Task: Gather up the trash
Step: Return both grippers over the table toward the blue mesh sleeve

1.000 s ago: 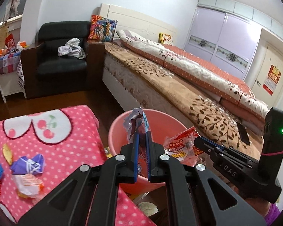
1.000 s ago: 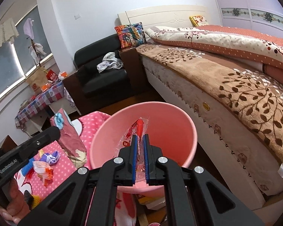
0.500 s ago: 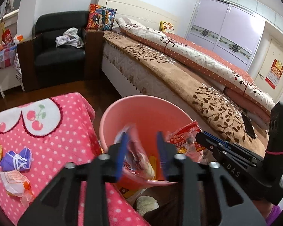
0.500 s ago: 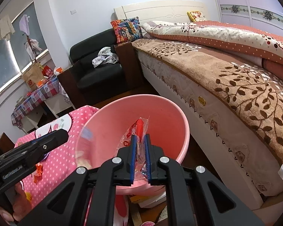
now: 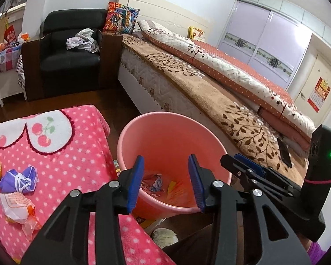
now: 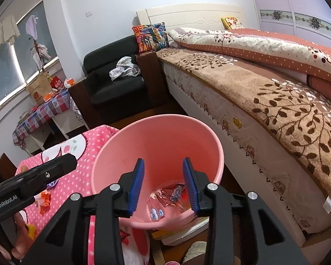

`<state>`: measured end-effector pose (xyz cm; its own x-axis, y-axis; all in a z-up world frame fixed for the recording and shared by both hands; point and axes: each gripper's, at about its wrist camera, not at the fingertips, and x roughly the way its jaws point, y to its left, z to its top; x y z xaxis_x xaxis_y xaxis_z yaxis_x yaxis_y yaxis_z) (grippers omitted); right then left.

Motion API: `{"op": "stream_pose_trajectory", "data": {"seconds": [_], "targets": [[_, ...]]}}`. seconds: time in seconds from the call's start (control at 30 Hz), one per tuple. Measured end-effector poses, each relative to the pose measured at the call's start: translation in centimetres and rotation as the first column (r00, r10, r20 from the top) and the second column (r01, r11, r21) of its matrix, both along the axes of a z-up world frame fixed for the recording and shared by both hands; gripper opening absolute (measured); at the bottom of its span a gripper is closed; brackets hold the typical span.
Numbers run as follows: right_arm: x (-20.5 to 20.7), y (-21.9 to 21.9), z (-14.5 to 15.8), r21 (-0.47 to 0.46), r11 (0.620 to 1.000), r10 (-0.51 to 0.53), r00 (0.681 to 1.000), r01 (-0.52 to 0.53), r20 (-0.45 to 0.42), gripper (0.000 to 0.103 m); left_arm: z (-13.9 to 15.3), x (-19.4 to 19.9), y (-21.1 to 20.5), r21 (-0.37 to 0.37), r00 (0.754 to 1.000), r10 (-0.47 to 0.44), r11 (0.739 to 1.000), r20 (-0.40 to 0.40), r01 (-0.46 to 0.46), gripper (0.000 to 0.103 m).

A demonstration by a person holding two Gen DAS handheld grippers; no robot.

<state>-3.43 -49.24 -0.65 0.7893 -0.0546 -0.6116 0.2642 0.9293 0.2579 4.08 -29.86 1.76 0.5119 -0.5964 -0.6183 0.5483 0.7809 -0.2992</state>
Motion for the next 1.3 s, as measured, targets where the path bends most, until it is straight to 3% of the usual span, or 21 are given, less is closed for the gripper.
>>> {"op": "stream_pose_trajectory", "data": {"seconds": [0.23,0.37,0.7,1.03,1.3], "targets": [[-0.7,2.1,1.1,-0.026,0.999,0.038,0.999,-0.037,0.034,0.039,0.9,-0.6,2.1,-0.015,0.999,0.03,0.999,0.021,-0.029,0.042],[-1.3,3.9,1.8,-0.037,0.997,0.064,0.996,-0.062,0.067,0.052,1.6,-1.4,3.7,-0.01,0.997,0.047,0.999,0.059,-0.046,0.042],[-1.9,9.8,2.8,-0.048,0.984,0.178,0.98,-0.174,0.093,0.057,2.7,-3.4,9.0,-0.009,0.991,0.101,0.995,0.093,-0.1,0.042],[-1.5,16.1,2.6,-0.056,0.951,0.307,0.949,-0.303,0.073,0.057,2.7,-4.4,16.5,0.021,0.972,0.218,0.975,0.086,-0.22,0.042],[-0.5,20.5,1.5,-0.041,0.919,0.394,0.919,-0.392,0.03,0.057,0.8,-5.1,22.4,0.07,0.949,0.303,0.948,0.083,-0.309,0.042]]}}
